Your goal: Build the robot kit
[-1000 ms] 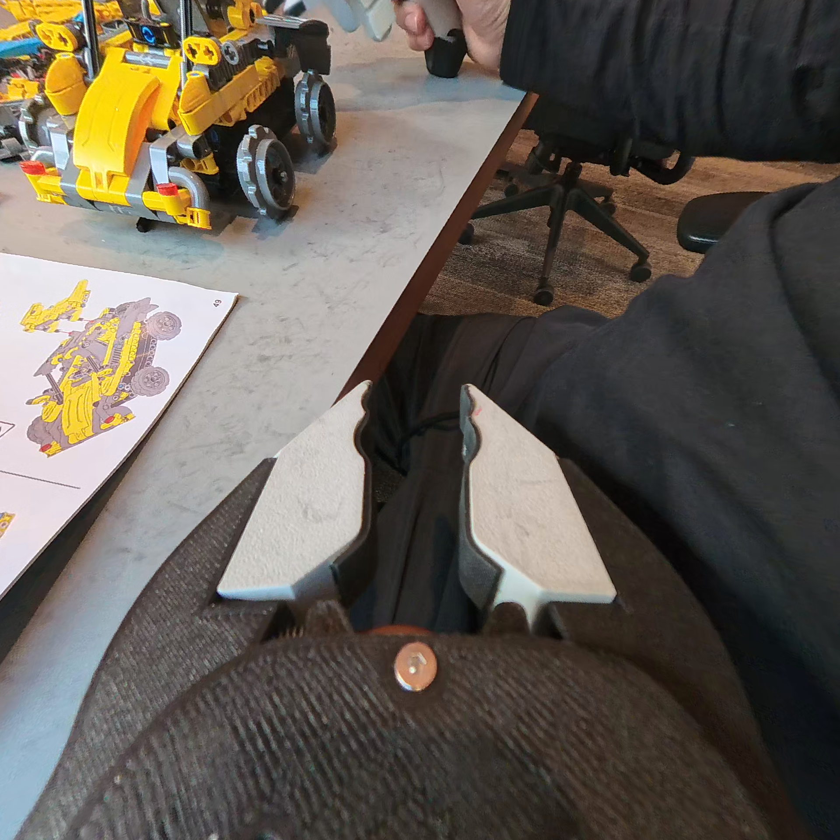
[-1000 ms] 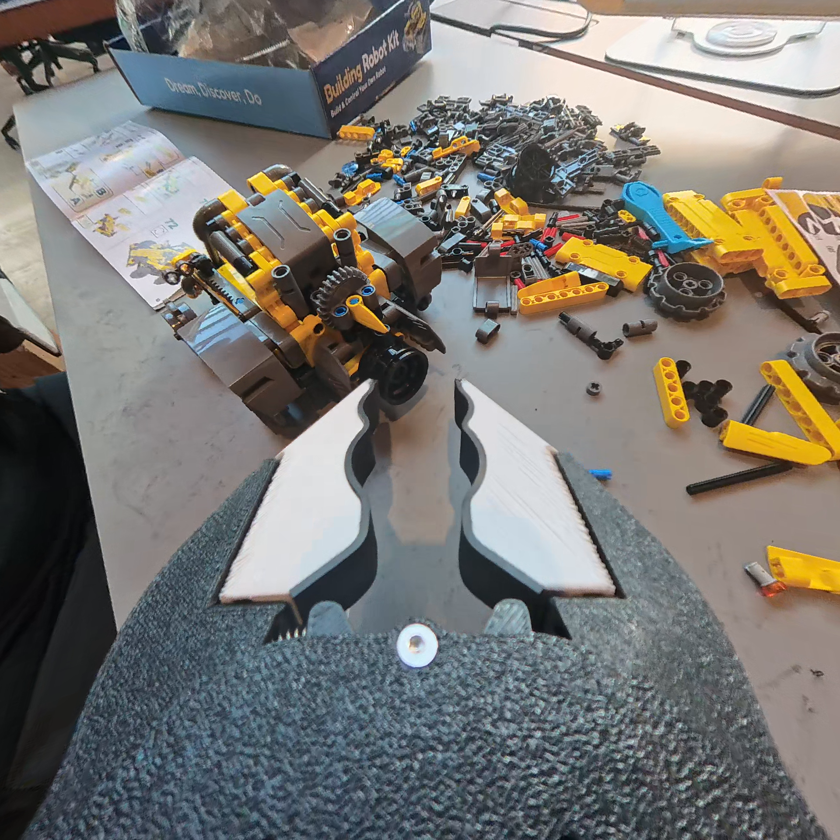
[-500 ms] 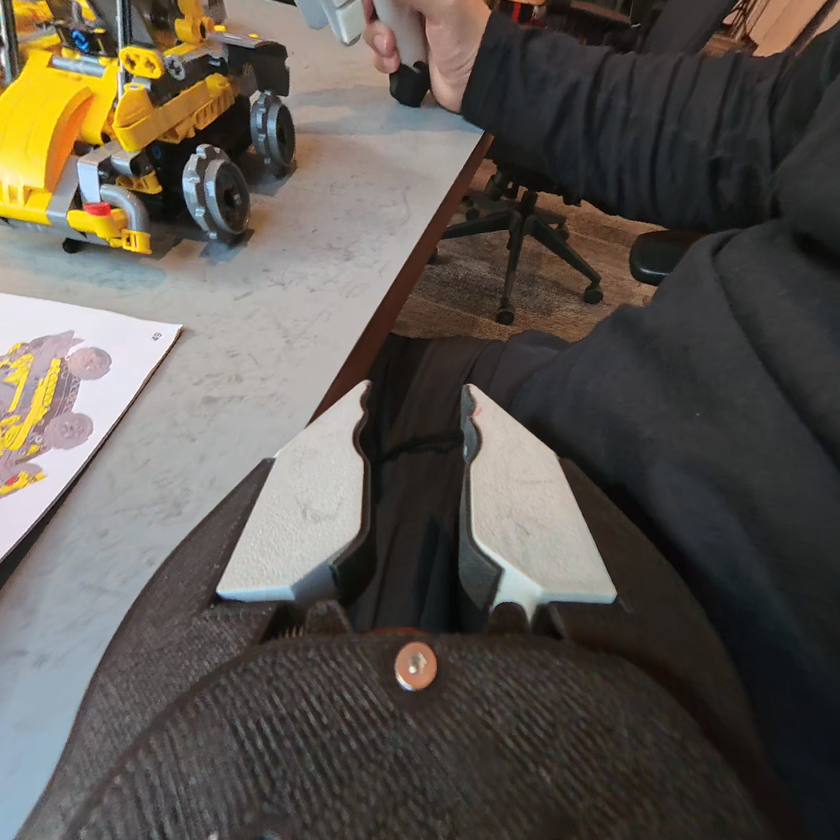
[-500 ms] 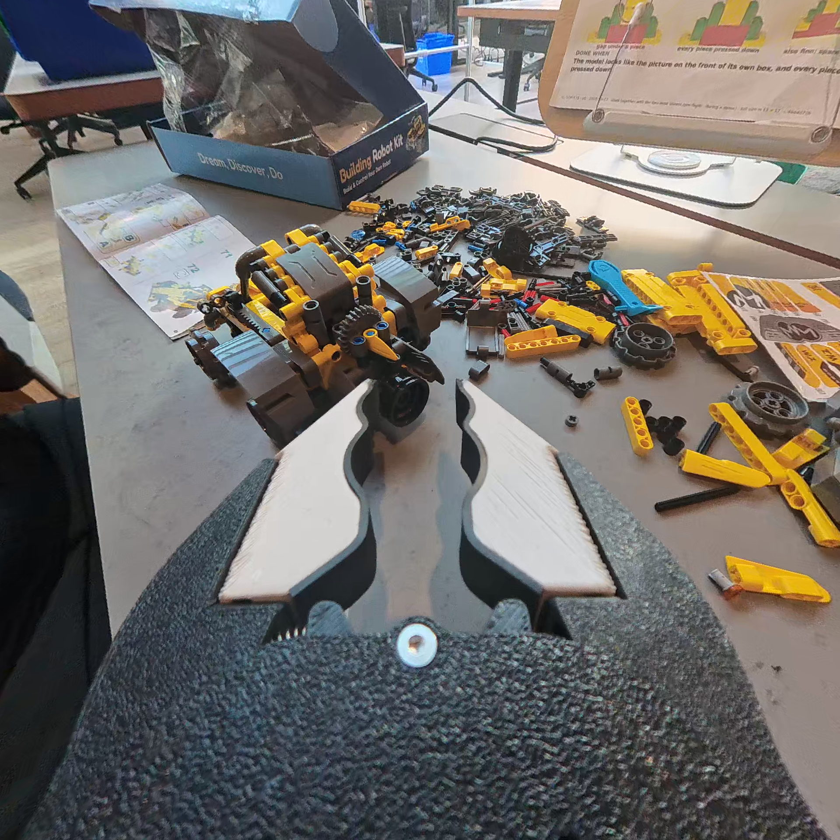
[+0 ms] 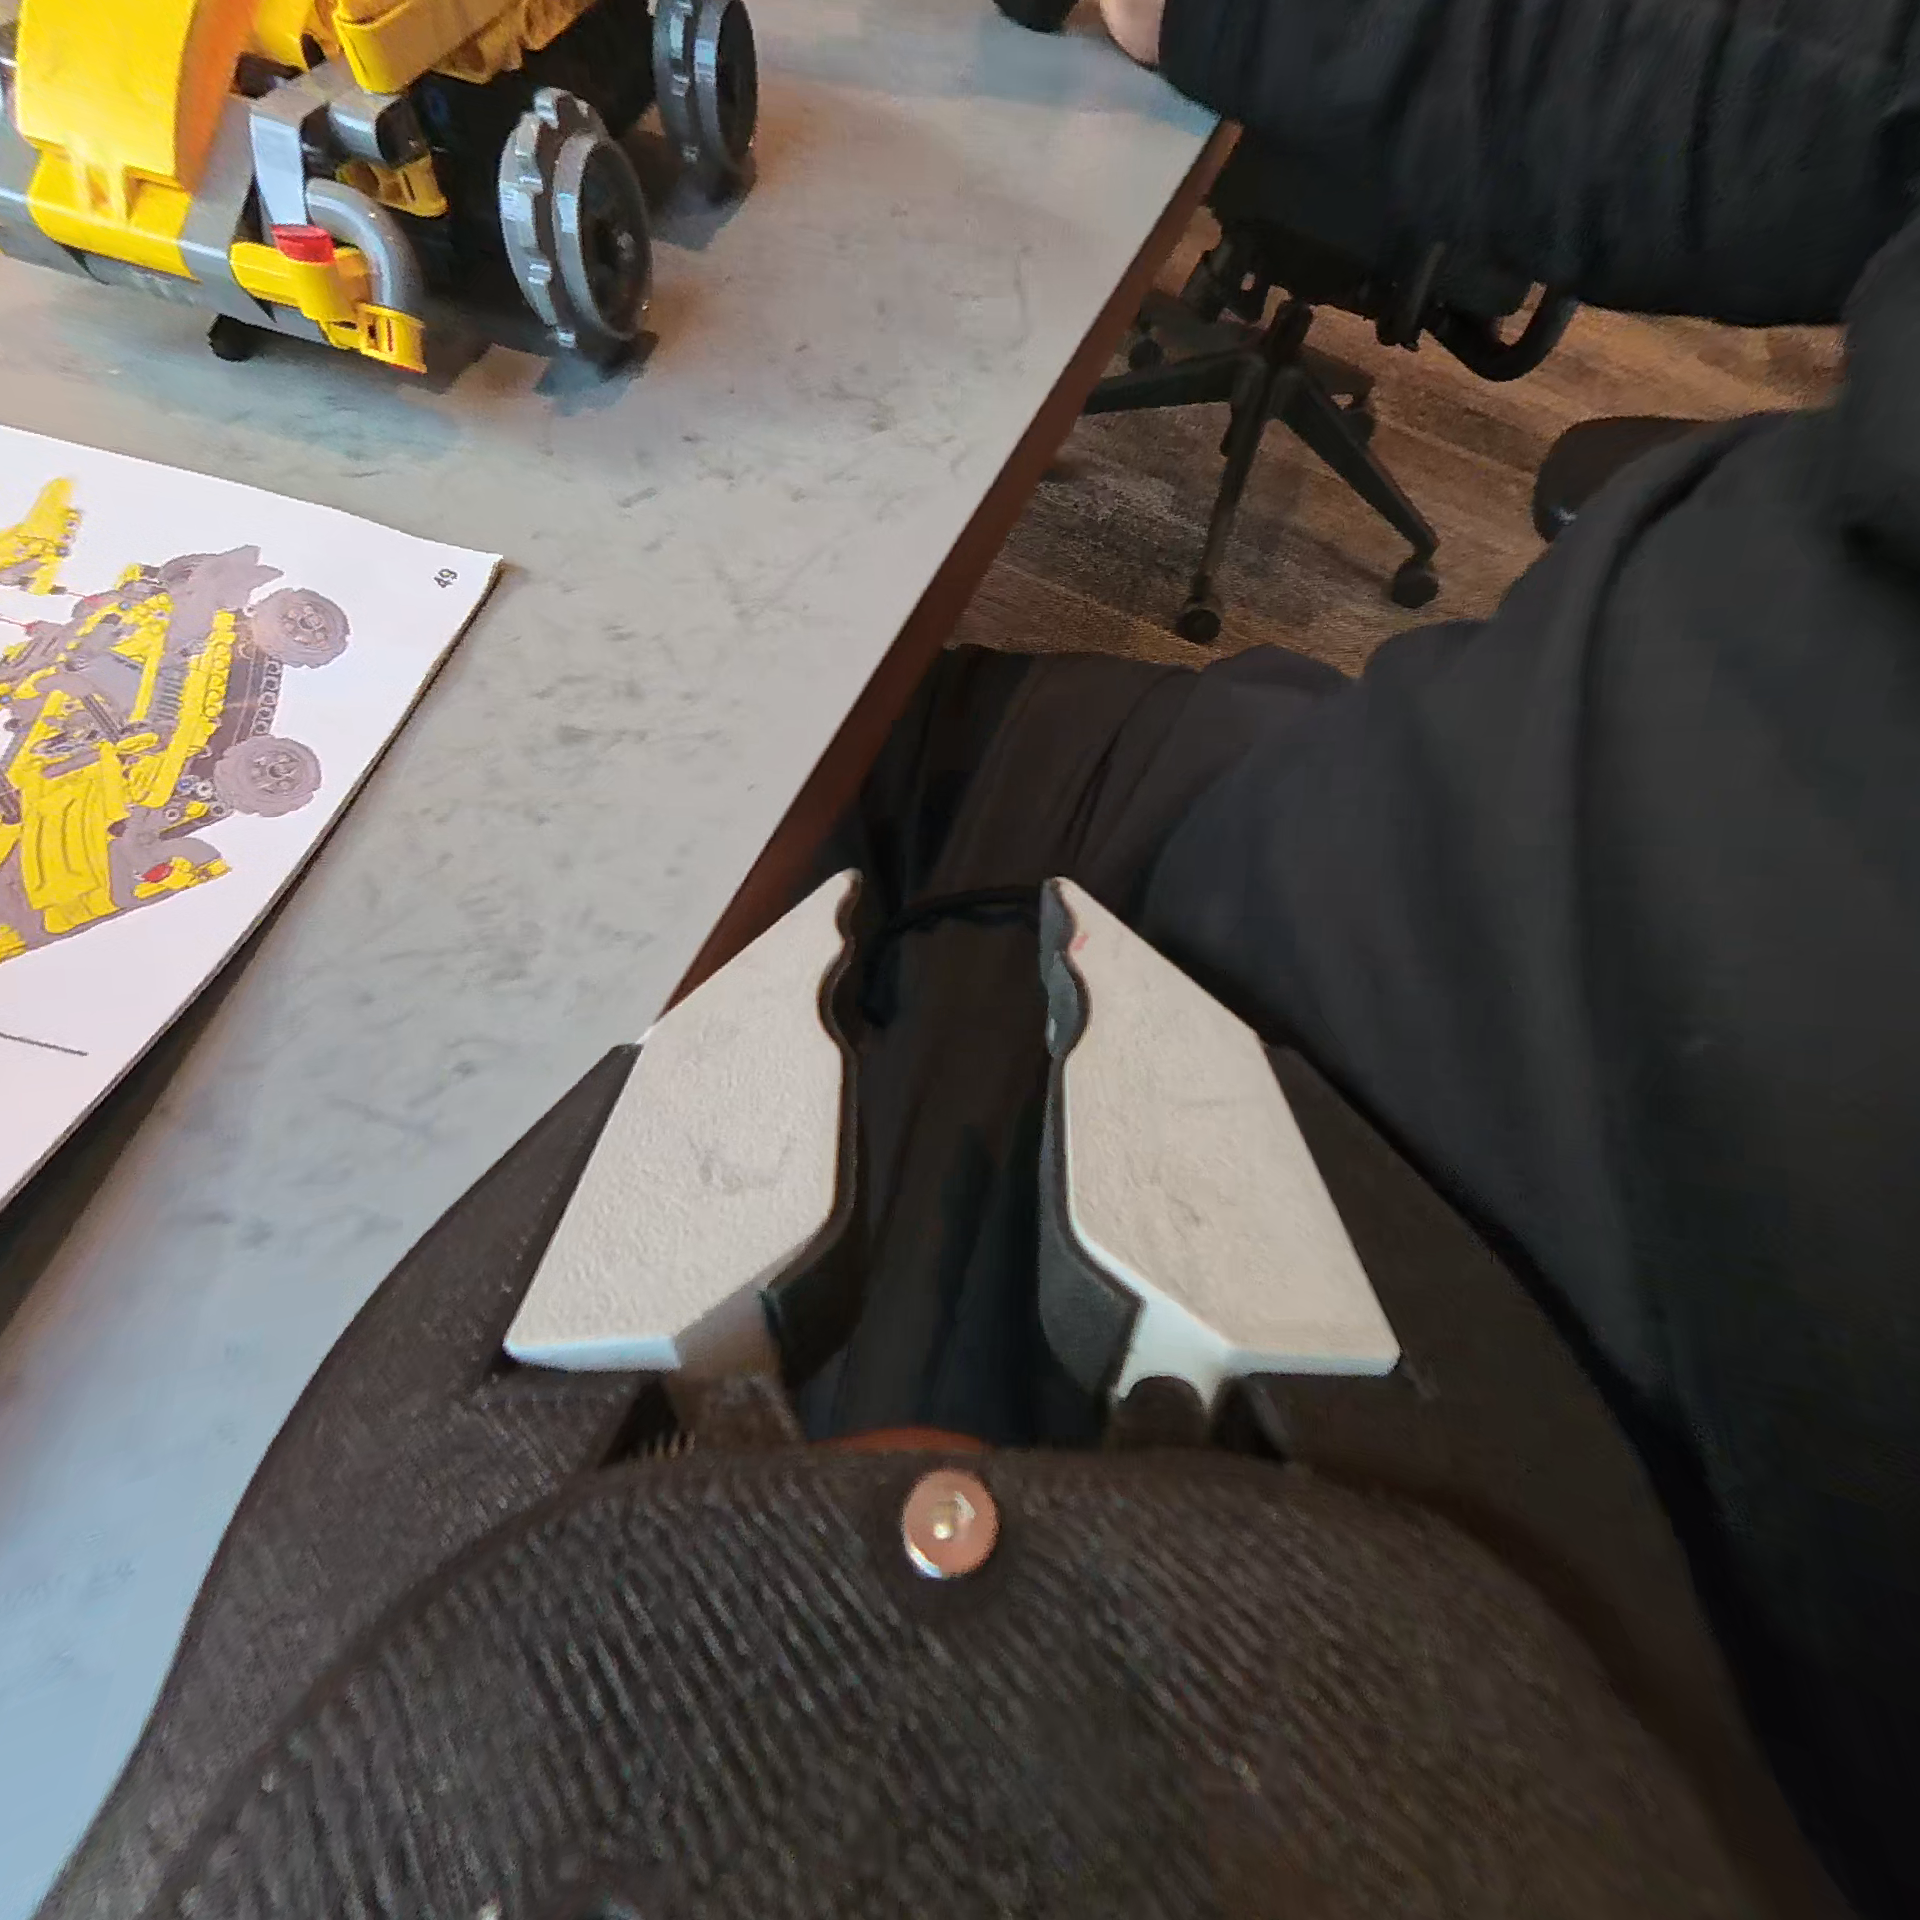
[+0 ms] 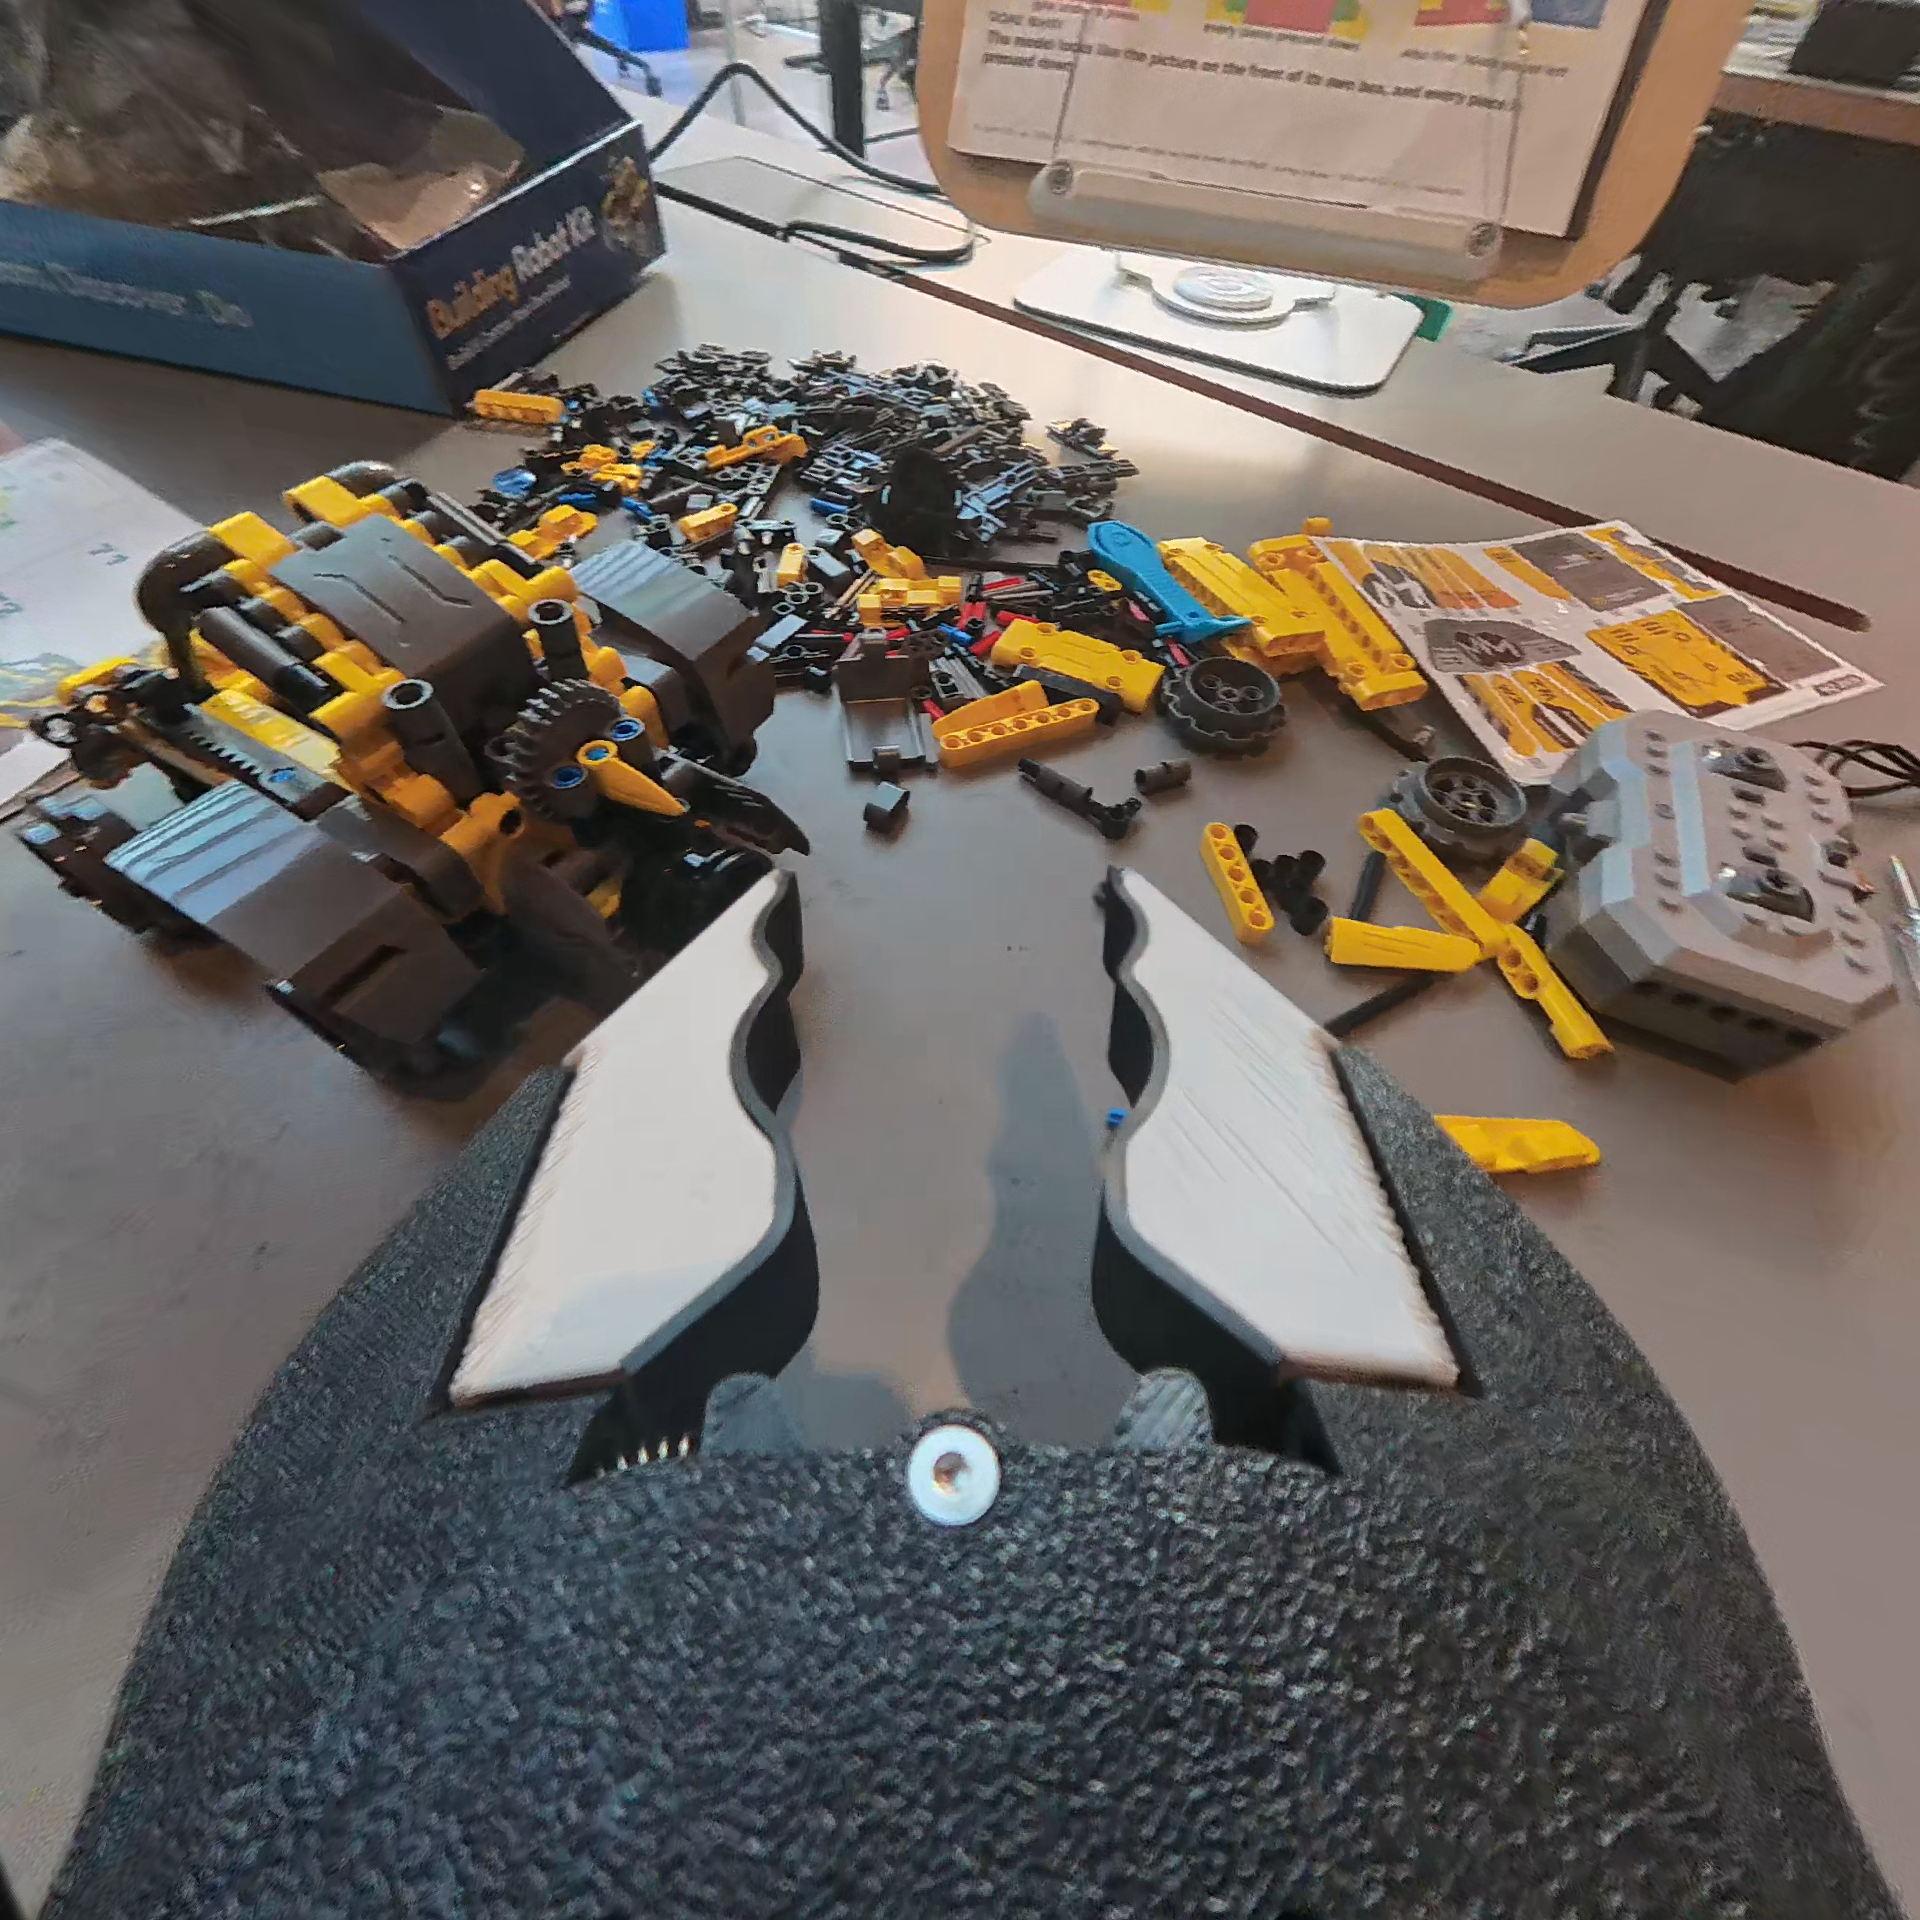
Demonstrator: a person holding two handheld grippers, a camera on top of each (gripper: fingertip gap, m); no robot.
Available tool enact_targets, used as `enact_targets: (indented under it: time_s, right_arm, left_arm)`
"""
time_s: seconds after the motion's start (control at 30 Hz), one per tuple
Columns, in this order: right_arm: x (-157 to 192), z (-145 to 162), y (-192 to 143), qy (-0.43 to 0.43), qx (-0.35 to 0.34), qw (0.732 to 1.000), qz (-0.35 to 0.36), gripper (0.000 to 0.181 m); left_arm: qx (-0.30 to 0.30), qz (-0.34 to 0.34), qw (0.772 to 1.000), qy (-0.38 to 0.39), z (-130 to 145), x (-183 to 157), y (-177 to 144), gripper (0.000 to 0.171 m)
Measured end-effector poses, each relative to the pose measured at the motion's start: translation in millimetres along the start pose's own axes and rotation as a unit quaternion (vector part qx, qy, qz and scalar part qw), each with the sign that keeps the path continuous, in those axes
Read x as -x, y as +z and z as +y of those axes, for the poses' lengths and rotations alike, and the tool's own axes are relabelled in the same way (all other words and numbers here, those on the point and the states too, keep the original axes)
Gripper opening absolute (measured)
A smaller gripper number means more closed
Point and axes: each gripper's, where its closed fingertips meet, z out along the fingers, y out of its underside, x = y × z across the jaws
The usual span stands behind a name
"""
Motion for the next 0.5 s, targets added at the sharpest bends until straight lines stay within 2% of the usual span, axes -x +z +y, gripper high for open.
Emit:
enact_targets:
  time_s: [0.07, 0.1, 0.23, 0.37, 0.5]
  right_arm:
    - [-10, 0, -1, 0.008, -0.001, 0.999, 0.031, 0.059]
    - [-14, 1, -1, 0.015, 0.001, 0.999, 0.042, 0.061]
    - [-27, 4, 0, 0.040, 0.010, 0.997, 0.068, 0.069]
    - [-33, 7, 0, 0.039, 0.020, 0.995, 0.091, 0.070]
    - [-32, 12, 4, 0.018, 0.041, 0.994, 0.102, 0.069]
  left_arm:
    - [0.002, 0.017, 1.000, -0.006, 0, -4, -3, 0.029]
    - [0.003, 0.015, 1.000, -0.006, 1, -4, -4, 0.025]
    - [0.012, -0.008, 1.000, 0.005, 6, 11, -10, 0.026]
    - [0.009, 0.011, 1.000, -0.023, 9, 15, -16, 0.021]
    - [-0.012, 0.015, 1.000, -0.013, 0, 14, -21, 0.027]
